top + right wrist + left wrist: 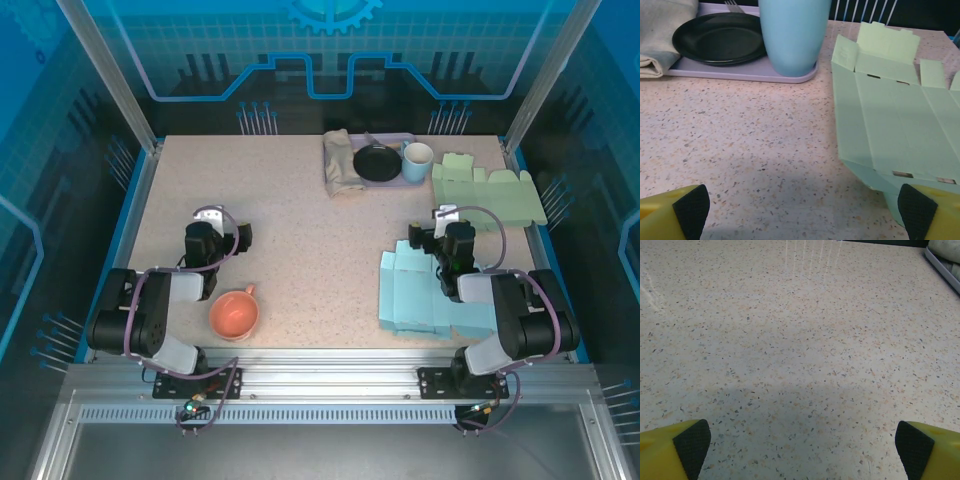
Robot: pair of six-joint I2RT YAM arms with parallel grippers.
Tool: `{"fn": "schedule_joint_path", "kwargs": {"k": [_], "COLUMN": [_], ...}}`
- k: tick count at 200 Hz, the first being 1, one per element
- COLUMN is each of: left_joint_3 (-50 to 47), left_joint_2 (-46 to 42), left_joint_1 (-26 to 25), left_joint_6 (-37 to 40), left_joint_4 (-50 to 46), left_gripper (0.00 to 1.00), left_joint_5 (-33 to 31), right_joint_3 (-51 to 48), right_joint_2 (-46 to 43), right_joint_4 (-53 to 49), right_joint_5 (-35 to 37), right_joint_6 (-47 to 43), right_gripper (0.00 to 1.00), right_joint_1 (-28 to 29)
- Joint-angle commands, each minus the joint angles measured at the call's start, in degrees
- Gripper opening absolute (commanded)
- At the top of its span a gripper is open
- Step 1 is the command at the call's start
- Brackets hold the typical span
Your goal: Fold the paper box
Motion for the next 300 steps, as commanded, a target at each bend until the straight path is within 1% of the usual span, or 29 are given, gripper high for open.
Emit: {"fn": "schedule_joint_path", "kwargs": {"k": [1,63,81,95,138,156,172,183,189,192,201,214,226,233,249,259,265,273,283,300], "left_joint_3": [0.9,0.8,0.8,0.8,1.0,1.1,1.0,0.9,1.6,2.1,4.8,10.6,15.7,17.9,21.6,23.8,25.2,26.2,26.2,25.7], "left_joint_2": [0.3,0.2,0.3,0.2,0.2,0.2,0.3,0.1,-0.6,-1.3,-3.6,-6.2,-8.1,-9.3,-12.2,-13.4,-13.9,-14.8,-16.3,-19.1], "left_joint_1": [0.3,0.4,0.4,0.5,0.8,2.0,1.9,1.3,0.7,0.5,-0.4,-1.7,-2.0,-2.1,-2.3,-2.7,-3.1,-3.9,-5.8,-11.6], "left_joint_6": [1.1,1.1,1.0,0.9,0.8,0.1,0.3,0.7,0.9,1.1,1.3,-1.0,-6.3,-10.1,-18.9,-23.6,-26.4,-29.3,-31.6,-33.6], "left_joint_4": [1.3,1.3,1.3,1.3,1.1,1.0,1.0,1.4,-0.2,-1.3,-8.6,-21.0,-31.6,-36.3,-45.4,-51.1,-54.8,-58.1,-60.4,-62.3], "left_gripper": [0.99,0.99,0.99,0.99,0.99,0.99,0.99,0.99,0.99,0.99,0.99,0.99,0.99,0.99,0.99,0.99,0.99,0.99,0.99,0.99], "left_joint_5": [1.5,1.5,1.6,1.6,2.5,4.7,4.5,3.4,2.3,1.8,-0.3,-6.2,-9.8,-10.6,-10.7,-9.9,-9.3,-7.0,-4.7,-3.1], "right_joint_3": [1.4,1.5,1.6,1.6,1.7,1.8,2.0,3.5,5.2,6.9,11.2,16.6,20.3,22.0,25.8,27.3,30.0,31.3,32.6,32.8], "right_joint_2": [0.5,0.5,0.4,0.5,0.4,0.5,0.3,-1.9,-3.5,-4.6,-7.0,-9.8,-12.4,-13.9,-16.5,-17.5,-17.8,-18.3,-18.8,-20.4], "right_joint_4": [-0.1,-0.3,-0.6,-0.6,-0.7,-0.9,-1.2,-5.5,-9.7,-14.0,-23.9,-36.1,-44.3,-48.5,-58.2,-64.5,-68.1,-73.1,-78.0,-83.8], "right_joint_5": [-2.5,-2.9,-4.8,-5.0,-5.0,-5.0,-4.9,-1.4,1.0,2.6,4.9,6.0,7.2,8.9,11.2,10.8,10.2,9.7,9.8,10.1], "right_joint_6": [-0.9,-0.8,-0.5,-0.5,-0.6,-0.6,-0.7,0.1,0.7,1.5,4.2,6.4,6.9,7.5,9.2,10.3,10.7,11.4,12.9,15.6], "right_gripper": [1.0,1.0,1.0,1.0,1.0,1.0,1.0,1.0,1.0,1.0,1.0,1.0,1.0,1.0,1.0,1.0,1.0,1.0,1.0,1.0], "right_joint_1": [-0.3,-0.5,-1.3,-1.3,-1.4,-1.3,-1.3,-0.8,-0.5,-0.4,-0.5,-0.3,0.6,1.4,2.9,3.7,4.2,5.1,6.6,9.5]}}
